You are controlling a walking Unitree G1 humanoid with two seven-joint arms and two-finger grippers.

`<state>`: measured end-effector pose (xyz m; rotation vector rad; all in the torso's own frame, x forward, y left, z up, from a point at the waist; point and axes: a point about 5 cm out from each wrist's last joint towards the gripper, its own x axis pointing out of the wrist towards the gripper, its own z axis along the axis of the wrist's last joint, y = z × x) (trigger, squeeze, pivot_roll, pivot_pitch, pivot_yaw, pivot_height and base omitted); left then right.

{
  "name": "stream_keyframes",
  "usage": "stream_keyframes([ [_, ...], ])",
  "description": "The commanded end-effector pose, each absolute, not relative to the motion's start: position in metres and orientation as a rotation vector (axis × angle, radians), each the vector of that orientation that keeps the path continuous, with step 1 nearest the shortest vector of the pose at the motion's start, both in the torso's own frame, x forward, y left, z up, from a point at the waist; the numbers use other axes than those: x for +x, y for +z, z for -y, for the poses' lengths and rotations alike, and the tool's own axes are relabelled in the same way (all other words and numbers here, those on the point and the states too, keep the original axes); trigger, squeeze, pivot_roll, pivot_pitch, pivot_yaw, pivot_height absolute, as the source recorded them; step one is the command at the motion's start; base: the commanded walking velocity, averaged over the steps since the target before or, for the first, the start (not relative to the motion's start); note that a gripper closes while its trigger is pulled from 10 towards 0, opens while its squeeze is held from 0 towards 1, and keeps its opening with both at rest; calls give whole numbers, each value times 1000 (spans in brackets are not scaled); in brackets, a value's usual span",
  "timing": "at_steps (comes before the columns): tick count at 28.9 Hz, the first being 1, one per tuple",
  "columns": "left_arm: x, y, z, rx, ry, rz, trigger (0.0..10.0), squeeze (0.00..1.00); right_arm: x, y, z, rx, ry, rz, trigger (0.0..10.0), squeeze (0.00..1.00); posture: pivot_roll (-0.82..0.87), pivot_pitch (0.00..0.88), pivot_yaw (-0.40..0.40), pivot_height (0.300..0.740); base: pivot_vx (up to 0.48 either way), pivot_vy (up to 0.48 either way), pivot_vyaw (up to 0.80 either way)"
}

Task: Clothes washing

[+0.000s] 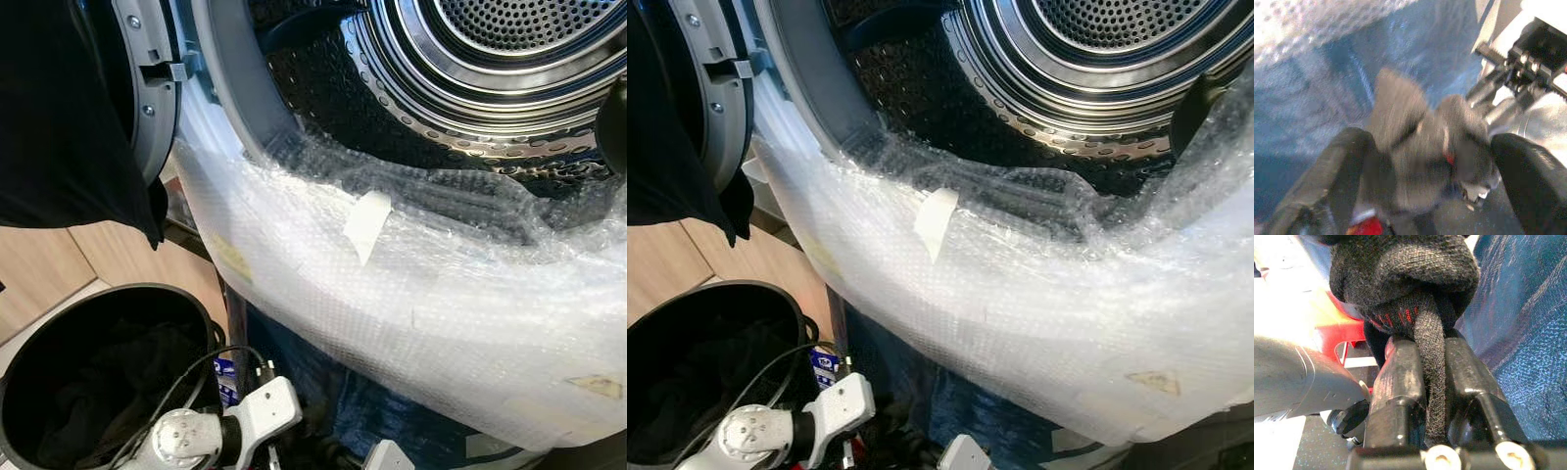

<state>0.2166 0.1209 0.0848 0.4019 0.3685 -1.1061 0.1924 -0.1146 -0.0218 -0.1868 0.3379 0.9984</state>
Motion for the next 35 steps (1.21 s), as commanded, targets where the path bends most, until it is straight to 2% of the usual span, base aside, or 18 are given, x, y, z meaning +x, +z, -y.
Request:
stream_keyframes([
  [1,216,90,-129,412,-1076,-371,10000,1000,192,-20,113,-179,1009,-330,0,0,91,120,-14,740,0,0,0],
  [3,217,101,-155,433,-943,-377,10000,1000,192,-20,114,-179,1008,-332,0,0,97,123,-8,740,0,0,0],
  [4,217,101,-155,433,-943,-377,10000,1000,192,-20,114,-179,1008,-332,0,0,97,123,-8,740,0,0,0],
  [8,212,101,-194,399,-731,-400,10000,1000,191,-21,114,-180,1011,-339,0,0,103,124,-8,740,0,0,0],
  [11,206,93,-214,414,-601,-415,10000,1000,191,-22,114,-178,1012,-341,0,0,119,129,-3,740,0,0,0],
  [13,205,92,-217,414,-575,-415,10000,1000,191,-22,114,-178,1012,-341,0,0,119,129,-3,740,0,0,0],
  [17,222,107,-233,426,-294,-230,10000,1000,191,-22,115,-177,1016,-345,0,0,128,128,-9,740,0,0,0],
  [18,232,121,-227,382,-230,-107,10000,1000,191,-23,115,-180,1016,-349,0,0,124,127,-12,740,0,0,0],
  [20,234,125,-222,359,-232,-69,10000,1000,191,-23,115,-181,1015,-351,0,0,124,126,-11,740,0,0,0],
  [23,239,127,-205,324,-322,-52,10000,1000,191,-23,116,-183,1012,-353,0,0,122,123,-14,740,0,0,0],
  [26,242,117,-177,312,-516,-87,10000,1000,192,-24,115,-188,1010,-358,0,0,117,121,-13,740,0,0,0],
  [29,242,113,-171,355,-567,-86,10000,1000,192,-25,115,-192,1010,-359,0,0,106,118,-9,740,0,0,0],
  [30,243,114,-171,393,-550,-64,10000,1000,192,-24,116,-192,1005,-357,0,0,106,118,-9,740,0,0,0],
  [31,247,119,-179,447,-442,-19,10000,1000,192,-23,117,-187,993,-349,0,0,106,118,-9,740,0,0,0],
  [32,250,121,-189,469,-326,-1,10000,961,193,-22,118,-179,980,-341,0,0,106,118,-9,740,0,0,0],
  [33,250,120,-194,459,-285,-3,10000,718,194,-22,118,-175,977,-339,0,0,106,118,-9,740,0,0,0],
  [34,249,119,-196,448,-270,-7,10000,608,194,-22,118,-173,976,-338,0,0,106,118,-9,740,0,0,0],
  [35,249,117,-204,455,-190,-8,10000,0,194,-22,118,-172,977,-338,0,0,106,121,-4,740,0,0,0],
])
